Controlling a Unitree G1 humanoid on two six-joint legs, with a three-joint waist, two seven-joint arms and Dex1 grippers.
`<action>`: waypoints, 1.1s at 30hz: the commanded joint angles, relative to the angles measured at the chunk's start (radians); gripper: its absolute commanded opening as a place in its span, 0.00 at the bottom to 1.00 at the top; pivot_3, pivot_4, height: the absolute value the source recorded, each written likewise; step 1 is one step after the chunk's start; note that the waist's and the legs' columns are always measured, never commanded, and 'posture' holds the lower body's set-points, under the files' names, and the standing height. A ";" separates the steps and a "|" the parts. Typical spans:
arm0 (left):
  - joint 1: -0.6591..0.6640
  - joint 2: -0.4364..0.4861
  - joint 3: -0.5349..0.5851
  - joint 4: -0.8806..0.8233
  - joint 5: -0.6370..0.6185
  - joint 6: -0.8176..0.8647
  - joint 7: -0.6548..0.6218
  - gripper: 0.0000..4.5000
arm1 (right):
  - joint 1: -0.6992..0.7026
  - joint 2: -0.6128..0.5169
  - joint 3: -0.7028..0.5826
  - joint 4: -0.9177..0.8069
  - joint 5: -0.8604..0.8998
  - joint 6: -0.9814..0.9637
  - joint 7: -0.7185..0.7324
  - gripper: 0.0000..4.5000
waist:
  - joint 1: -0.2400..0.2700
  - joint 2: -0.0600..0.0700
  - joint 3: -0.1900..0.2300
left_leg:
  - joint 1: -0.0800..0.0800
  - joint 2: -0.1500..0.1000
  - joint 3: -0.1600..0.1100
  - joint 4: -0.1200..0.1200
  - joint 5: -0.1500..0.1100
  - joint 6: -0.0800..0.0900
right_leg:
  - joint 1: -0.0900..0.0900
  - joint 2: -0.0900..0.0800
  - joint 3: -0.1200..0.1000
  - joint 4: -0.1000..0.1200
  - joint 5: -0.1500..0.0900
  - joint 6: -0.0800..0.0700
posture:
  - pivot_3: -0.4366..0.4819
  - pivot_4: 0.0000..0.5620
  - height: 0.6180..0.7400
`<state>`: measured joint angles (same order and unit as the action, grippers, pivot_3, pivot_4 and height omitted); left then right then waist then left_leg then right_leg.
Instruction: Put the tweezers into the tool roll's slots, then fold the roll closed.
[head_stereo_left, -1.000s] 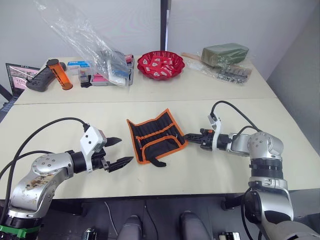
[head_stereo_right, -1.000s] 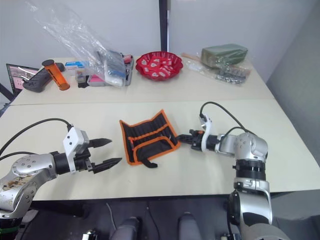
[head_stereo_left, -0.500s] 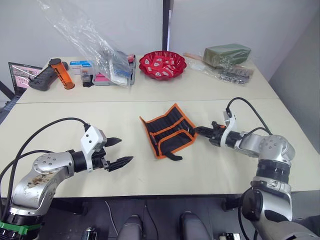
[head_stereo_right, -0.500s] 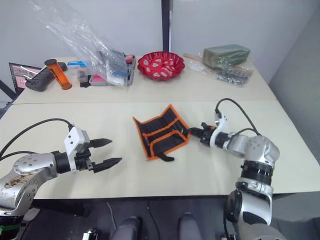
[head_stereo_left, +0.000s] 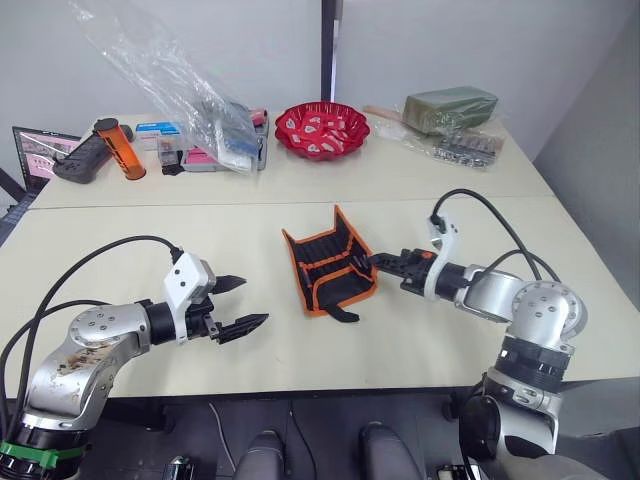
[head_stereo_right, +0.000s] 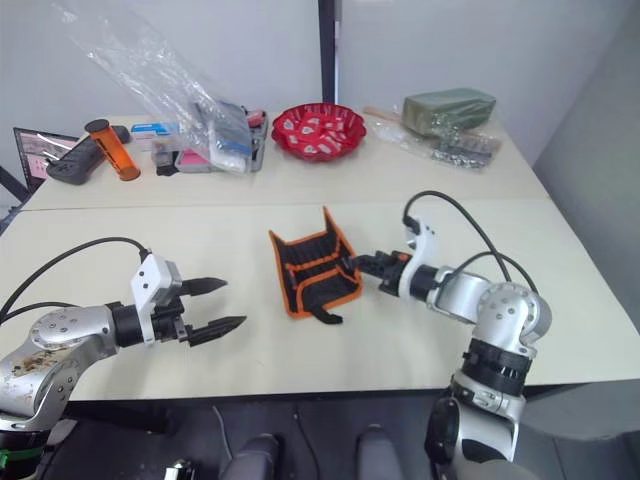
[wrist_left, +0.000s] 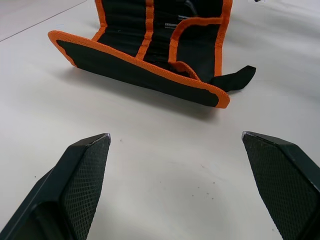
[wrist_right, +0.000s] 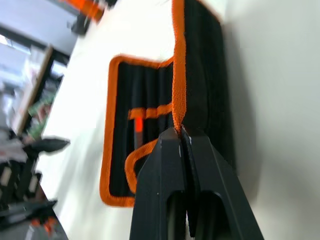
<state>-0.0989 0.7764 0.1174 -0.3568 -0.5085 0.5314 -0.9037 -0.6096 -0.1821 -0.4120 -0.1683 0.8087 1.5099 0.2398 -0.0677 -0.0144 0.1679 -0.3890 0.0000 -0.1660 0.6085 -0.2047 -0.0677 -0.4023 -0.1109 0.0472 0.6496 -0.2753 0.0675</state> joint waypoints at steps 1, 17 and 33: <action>-0.013 0.002 0.008 -0.014 0.003 -0.011 0.003 1.00 | 0.016 -0.021 0.101 -0.058 0.005 -0.034 0.042 0.00 | 0.000 0.000 0.000 | 0.000 0.000 0.000 0.000 0.000 0.000 | 0.000 0.000 0.000 0.000 0.000 0.000 | 0.48 0.27 1.00; -0.211 -0.156 -0.003 0.018 -0.117 0.094 0.095 1.00 | 0.075 0.012 0.292 0.055 -0.140 -0.137 0.001 0.00 | 0.014 -0.002 -0.001 | 0.000 0.000 0.000 0.003 0.000 0.000 | 0.001 0.000 0.000 0.000 0.000 0.000 | 0.48 0.27 1.00; -0.462 -0.245 -0.121 0.245 0.023 0.073 0.141 1.00 | 0.065 0.300 0.107 0.048 -0.204 -0.052 -0.251 0.00 | -0.003 -0.002 -0.001 | 0.005 0.000 0.000 0.002 0.000 0.000 | 0.000 0.001 0.000 0.008 0.000 0.000 | 0.48 0.27 1.00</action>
<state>-0.5441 0.5317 -0.0209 -0.1035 -0.4934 0.6297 -0.7637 -0.5639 0.0961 -0.2885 -0.1187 0.6190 1.4379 0.0141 -0.0703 -0.0161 0.1666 -0.3838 0.0003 -0.1660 0.6100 -0.2046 -0.0679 -0.4020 -0.1101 0.0474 0.6577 -0.2749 0.0670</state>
